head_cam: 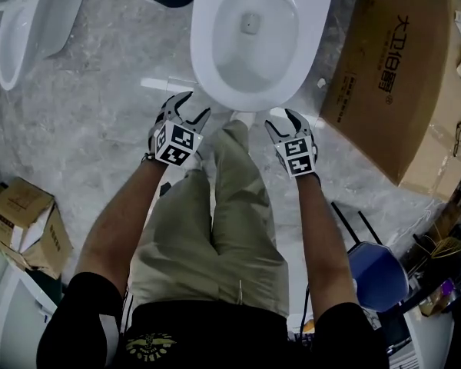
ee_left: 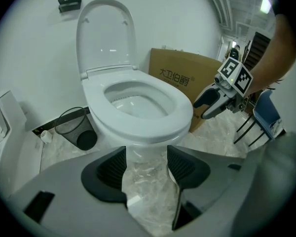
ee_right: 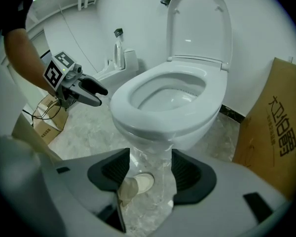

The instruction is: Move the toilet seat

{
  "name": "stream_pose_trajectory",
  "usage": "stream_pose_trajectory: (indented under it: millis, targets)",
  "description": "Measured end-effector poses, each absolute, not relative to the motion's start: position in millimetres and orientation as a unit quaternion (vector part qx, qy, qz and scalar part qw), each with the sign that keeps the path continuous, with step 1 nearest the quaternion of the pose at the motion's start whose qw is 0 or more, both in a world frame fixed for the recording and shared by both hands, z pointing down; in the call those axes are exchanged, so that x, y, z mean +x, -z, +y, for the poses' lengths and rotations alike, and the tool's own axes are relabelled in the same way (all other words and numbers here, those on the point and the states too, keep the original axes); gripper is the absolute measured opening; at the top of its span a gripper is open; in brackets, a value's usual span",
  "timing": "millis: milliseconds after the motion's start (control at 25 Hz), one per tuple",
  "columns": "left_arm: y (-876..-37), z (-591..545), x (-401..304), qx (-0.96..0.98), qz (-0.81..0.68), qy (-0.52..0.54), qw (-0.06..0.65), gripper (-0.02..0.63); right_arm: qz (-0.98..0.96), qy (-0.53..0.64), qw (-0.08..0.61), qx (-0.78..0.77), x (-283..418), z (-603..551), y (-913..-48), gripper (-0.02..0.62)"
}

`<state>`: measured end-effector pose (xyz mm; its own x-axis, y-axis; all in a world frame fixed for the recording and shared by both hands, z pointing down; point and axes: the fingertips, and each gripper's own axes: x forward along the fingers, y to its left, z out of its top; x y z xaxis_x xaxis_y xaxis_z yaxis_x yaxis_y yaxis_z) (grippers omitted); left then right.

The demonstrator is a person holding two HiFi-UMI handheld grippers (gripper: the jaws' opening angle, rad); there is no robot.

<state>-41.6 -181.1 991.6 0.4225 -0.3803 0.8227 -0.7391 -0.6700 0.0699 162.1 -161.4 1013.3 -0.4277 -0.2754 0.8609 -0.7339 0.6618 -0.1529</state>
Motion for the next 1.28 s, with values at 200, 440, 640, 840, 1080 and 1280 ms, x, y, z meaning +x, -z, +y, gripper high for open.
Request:
stream_pose_trajectory:
  millis: [200,440,640,840,1080,1280]
  targets:
    - [-1009.1,-184.4,-44.6,0.812,-0.344,-0.415,0.224,0.256,-0.808,-0.260,0.427,0.312,153.1,-170.5,-1023.3,0.265]
    - [-1019.5,-184.7,-39.9,0.813,-0.334,-0.418,0.228,0.255,-0.800,-0.283,0.407,0.339,151.6,-182.9,-1024.0,0.265]
    - [-1022.3,-184.5,-37.9,0.814,-0.325,-0.425,0.226,0.255,-0.796,-0.312,0.384,0.350,149.7,-185.6,-1018.6,0.267]
    - [-1019.7,-185.2,-34.3,0.814,-0.321,-0.429,0.225,0.256,-0.795,-0.323,0.380,0.345,149.7,-184.6,-1010.0,0.268]
    - [-1004.0,-194.7,-24.4,0.822,-0.322,-0.414,0.223,0.255,-0.795,-0.337,0.377,0.336,148.0,-185.3,-995.7,0.268]
    - [-991.9,-199.5,-21.2,0.817,-0.330,-0.418,0.222,0.256,-0.795,-0.348,0.369,0.332,149.7,-186.1,-979.9,0.268]
